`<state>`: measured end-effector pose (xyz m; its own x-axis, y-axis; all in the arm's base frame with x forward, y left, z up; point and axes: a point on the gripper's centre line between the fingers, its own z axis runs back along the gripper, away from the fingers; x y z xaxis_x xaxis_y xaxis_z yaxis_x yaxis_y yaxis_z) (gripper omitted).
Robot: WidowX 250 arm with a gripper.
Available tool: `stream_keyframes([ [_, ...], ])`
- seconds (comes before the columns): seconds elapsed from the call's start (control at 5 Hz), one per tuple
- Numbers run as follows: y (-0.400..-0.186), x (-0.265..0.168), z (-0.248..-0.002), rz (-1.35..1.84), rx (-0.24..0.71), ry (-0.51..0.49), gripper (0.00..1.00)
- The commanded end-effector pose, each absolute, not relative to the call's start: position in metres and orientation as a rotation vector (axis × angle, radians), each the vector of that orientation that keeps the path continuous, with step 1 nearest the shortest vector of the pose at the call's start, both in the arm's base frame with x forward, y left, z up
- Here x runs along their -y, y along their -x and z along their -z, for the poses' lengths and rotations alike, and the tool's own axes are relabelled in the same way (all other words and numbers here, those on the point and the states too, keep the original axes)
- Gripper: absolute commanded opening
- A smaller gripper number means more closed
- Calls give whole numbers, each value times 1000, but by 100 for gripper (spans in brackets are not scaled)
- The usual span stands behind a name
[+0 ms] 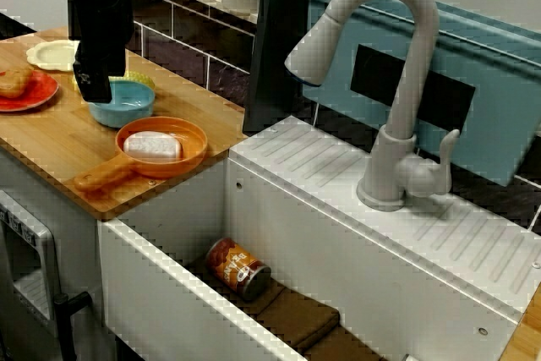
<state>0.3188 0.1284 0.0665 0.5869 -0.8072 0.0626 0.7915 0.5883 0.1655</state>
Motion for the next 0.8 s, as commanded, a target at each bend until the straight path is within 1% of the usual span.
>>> stream_keyframes([
  [0.0, -320, -130, -66, 949, 132, -165, 100],
  [0.2, -317, -131, -64, 955, 125, -163, 100],
  [0.6, -318, -134, -53, 940, 100, -168, 100],
])
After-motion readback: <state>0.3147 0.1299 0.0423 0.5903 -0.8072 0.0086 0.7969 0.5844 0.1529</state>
